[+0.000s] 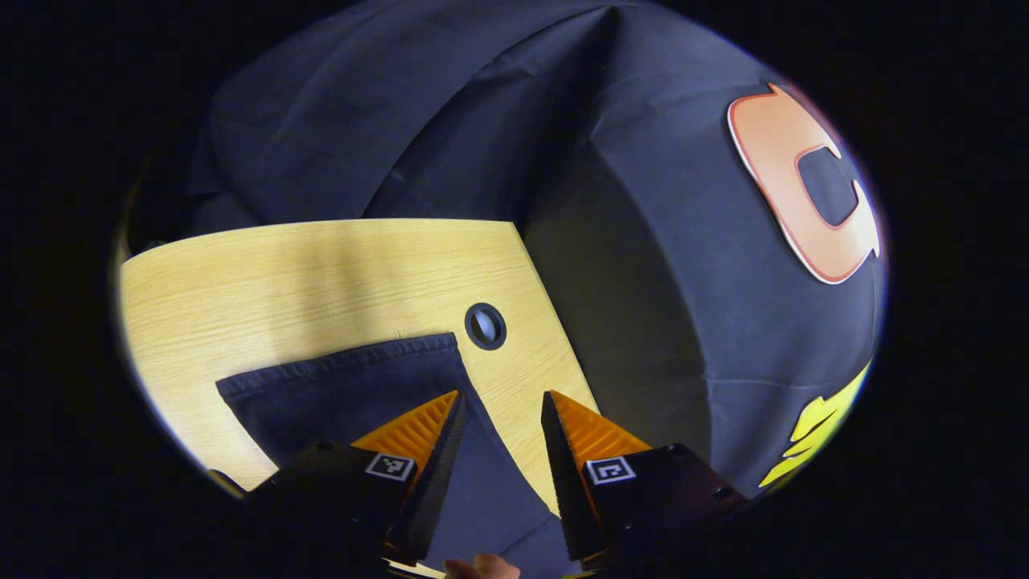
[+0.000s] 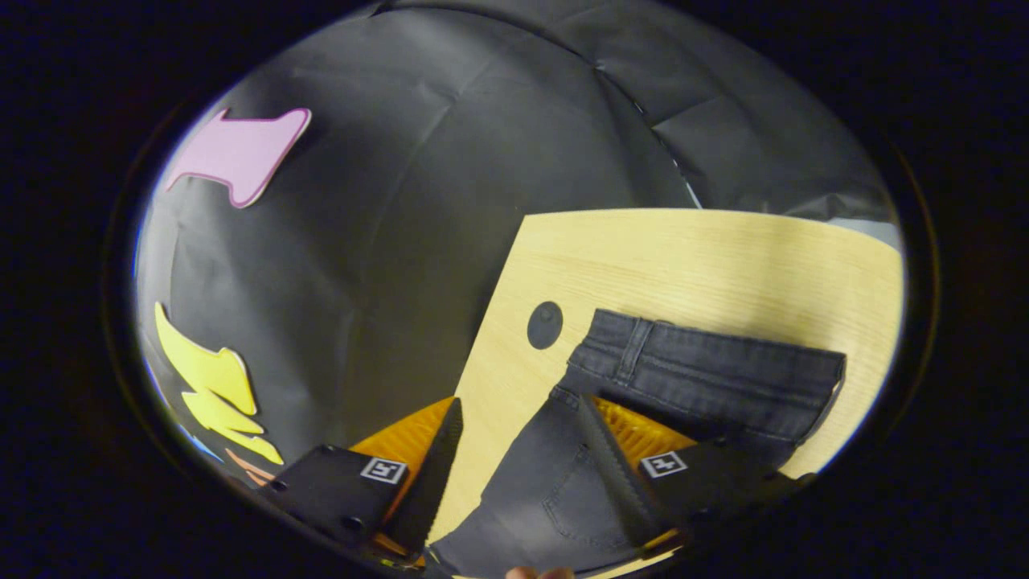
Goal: Grasp the waist and the cuffs of the jeans and fold them to make the two legs overlap; first hold the waist and fold one-third of the jeans toward the cuffs, then hold the cuffs and fold the remaining one-third in the same direction to finish folding.
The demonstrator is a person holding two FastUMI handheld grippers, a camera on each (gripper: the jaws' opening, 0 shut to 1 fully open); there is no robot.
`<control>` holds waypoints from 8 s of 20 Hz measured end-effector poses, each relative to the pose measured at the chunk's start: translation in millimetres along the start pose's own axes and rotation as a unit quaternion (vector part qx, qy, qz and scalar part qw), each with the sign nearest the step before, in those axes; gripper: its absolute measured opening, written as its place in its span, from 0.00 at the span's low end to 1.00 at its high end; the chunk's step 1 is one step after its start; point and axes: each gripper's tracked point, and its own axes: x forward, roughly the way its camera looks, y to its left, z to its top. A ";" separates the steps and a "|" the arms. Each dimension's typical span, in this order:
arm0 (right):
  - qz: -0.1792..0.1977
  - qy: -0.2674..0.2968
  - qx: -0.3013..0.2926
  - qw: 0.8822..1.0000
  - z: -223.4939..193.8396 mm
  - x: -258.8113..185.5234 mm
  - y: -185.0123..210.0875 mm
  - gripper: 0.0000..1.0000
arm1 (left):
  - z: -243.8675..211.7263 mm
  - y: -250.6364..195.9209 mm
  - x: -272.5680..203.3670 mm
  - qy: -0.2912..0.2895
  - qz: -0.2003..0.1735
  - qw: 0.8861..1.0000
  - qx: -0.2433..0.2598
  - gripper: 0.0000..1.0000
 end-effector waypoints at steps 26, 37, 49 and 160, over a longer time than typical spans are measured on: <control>-0.091 -0.077 -0.262 0.958 24.2 -115.4 -126.0 0.94 | -153.7 -123.0 -322.6 -0.238 -0.202 0.798 0.515 0.98; -0.089 -0.045 -0.172 0.980 5.5 -76.7 -132.5 0.65 | -194.8 -107.9 -371.5 -0.217 -0.208 0.803 0.514 0.99; -0.066 -0.087 -0.275 0.955 12.4 -97.0 -83.8 0.08 | -165.7 -77.5 -365.2 -0.207 -0.174 0.832 0.485 0.99; 0.082 -0.284 -0.528 0.796 -76.6 -408.9 92.0 0.93 | -73.4 -78.8 -148.5 -0.041 -0.213 0.957 0.192 0.06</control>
